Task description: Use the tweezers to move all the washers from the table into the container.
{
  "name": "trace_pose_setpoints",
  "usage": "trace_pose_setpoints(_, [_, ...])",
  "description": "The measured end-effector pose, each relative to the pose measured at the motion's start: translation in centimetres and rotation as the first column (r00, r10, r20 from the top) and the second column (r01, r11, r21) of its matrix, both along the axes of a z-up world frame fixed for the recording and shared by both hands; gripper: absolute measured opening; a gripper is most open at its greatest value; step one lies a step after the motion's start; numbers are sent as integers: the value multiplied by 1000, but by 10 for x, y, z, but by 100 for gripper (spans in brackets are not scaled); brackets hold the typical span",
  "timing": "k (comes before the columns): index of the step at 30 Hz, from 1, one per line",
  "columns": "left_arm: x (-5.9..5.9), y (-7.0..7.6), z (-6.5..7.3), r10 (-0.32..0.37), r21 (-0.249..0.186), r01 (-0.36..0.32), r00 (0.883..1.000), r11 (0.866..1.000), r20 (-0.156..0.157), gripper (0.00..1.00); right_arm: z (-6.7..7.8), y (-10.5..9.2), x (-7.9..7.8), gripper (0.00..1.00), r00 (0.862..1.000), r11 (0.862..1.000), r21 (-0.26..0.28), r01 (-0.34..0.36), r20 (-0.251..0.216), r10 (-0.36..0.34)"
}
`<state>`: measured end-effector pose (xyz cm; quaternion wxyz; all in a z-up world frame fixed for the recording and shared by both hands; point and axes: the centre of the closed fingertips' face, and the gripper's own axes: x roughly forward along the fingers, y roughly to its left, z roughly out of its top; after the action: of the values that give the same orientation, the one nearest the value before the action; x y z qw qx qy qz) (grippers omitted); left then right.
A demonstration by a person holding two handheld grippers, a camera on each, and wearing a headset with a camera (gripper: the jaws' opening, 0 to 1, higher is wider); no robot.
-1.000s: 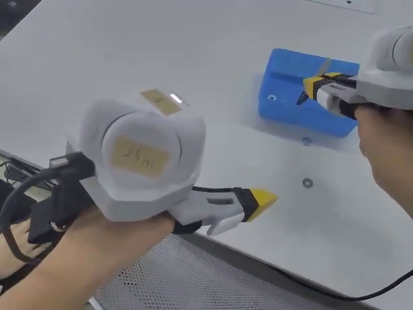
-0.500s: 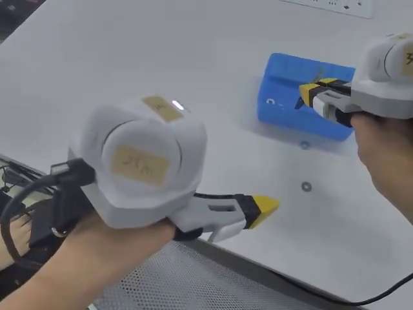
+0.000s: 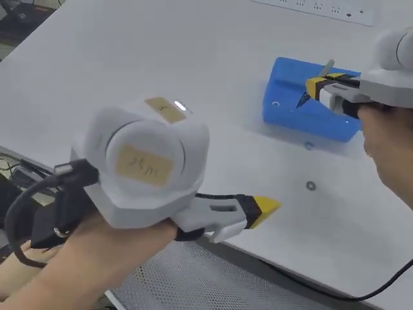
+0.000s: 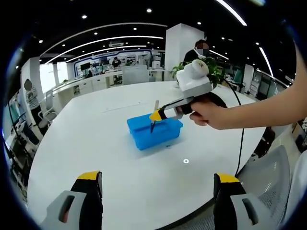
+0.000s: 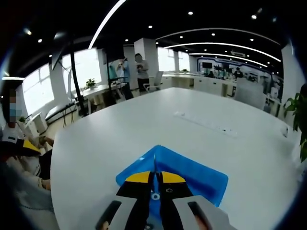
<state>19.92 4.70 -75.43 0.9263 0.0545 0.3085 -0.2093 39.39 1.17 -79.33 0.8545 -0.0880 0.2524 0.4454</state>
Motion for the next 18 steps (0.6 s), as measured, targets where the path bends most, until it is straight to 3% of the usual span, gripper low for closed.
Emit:
trace_pose_setpoints(12, [-10, -6, 2, -9, 1, 8, 1000, 1000, 16, 99, 37, -22, -22, 2, 998, 998, 57, 27, 52, -30])
trace_pose_setpoints(18, [-13, -5, 1, -3, 4, 3, 1000, 1000, 17, 99, 48, -29, -35, 2, 998, 994, 97, 47, 38, -51])
